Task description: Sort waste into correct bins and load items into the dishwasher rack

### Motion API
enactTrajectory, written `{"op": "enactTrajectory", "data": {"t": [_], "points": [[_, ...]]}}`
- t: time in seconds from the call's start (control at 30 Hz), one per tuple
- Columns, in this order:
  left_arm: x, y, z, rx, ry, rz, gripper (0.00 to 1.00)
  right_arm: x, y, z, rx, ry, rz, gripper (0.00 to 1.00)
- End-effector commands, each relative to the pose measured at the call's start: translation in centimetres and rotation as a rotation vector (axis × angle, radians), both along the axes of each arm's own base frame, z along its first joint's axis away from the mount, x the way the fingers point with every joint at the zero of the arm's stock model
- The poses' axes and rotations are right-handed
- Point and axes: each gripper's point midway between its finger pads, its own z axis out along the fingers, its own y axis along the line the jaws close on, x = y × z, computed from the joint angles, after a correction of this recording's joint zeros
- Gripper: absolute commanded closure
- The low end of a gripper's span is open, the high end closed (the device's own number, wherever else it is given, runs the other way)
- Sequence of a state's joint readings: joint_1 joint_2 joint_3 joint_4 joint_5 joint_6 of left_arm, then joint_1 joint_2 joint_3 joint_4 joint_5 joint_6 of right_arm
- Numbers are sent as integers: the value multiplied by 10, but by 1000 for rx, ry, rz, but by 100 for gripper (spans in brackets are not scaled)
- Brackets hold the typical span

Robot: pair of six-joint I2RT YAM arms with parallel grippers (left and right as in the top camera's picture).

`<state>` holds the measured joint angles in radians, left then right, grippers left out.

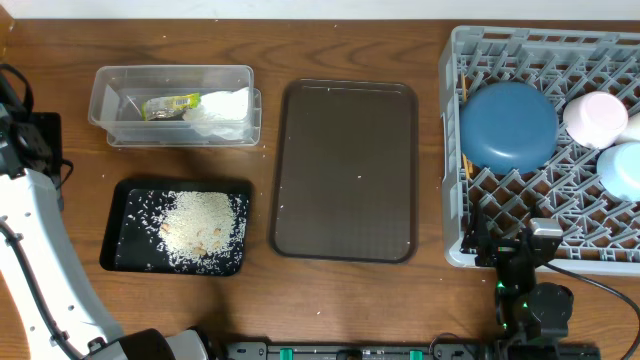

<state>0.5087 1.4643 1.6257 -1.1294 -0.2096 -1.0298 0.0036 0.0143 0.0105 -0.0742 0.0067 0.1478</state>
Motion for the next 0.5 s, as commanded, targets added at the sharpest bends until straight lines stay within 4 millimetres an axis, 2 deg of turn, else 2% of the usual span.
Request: {"op": "enactTrajectory", "data": {"t": [0.0, 0.23, 0.37, 0.47], "points": [[-12, -3, -8, 3, 106, -67, 8, 0, -3, -1, -14, -3, -10, 1], [-60, -36, -66, -126, 408, -116, 8, 0, -3, -1, -14, -3, -10, 1], [-61, -50, -118, -122, 434, -165, 8, 0, -3, -1, -14, -3, -10, 1], [-49, -64, -154, -88, 374, -266, 8, 0, -3, -1, -14, -3, -10, 1]]}}
